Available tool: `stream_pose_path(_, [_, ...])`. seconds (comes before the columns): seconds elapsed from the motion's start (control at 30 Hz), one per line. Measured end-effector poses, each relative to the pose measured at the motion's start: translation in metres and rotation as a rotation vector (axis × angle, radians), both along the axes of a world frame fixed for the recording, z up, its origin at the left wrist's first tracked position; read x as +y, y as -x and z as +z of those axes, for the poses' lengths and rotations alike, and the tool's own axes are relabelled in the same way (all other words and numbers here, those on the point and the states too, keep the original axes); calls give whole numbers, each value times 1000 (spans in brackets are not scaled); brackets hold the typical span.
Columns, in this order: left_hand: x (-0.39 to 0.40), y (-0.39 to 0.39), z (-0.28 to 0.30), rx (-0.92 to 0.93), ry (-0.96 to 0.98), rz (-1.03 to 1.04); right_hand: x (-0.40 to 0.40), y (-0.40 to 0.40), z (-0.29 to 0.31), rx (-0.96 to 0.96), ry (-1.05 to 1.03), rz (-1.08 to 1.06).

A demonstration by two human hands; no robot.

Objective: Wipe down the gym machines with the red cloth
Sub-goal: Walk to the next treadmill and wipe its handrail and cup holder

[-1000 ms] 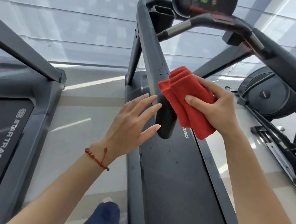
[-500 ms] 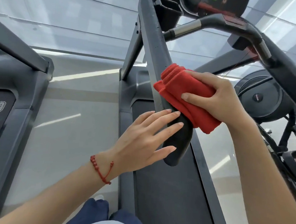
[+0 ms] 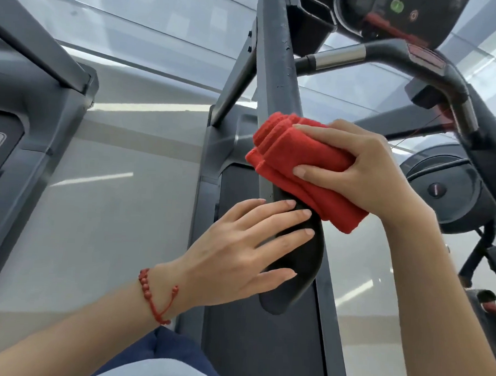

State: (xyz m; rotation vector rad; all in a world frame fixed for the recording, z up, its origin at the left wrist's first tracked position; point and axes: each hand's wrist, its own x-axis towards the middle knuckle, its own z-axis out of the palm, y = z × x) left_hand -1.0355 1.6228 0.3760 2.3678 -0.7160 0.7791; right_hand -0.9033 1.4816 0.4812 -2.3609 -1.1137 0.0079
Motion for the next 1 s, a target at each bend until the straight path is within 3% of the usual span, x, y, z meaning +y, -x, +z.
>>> stream_pose_path(0.63, [6,-45,14,53,32,46,10,-57,-9,63,-115,118])
stream_pose_path(1.0, [20,-73,20,43,-34,-13,23,-83,-22,68,-240,51])
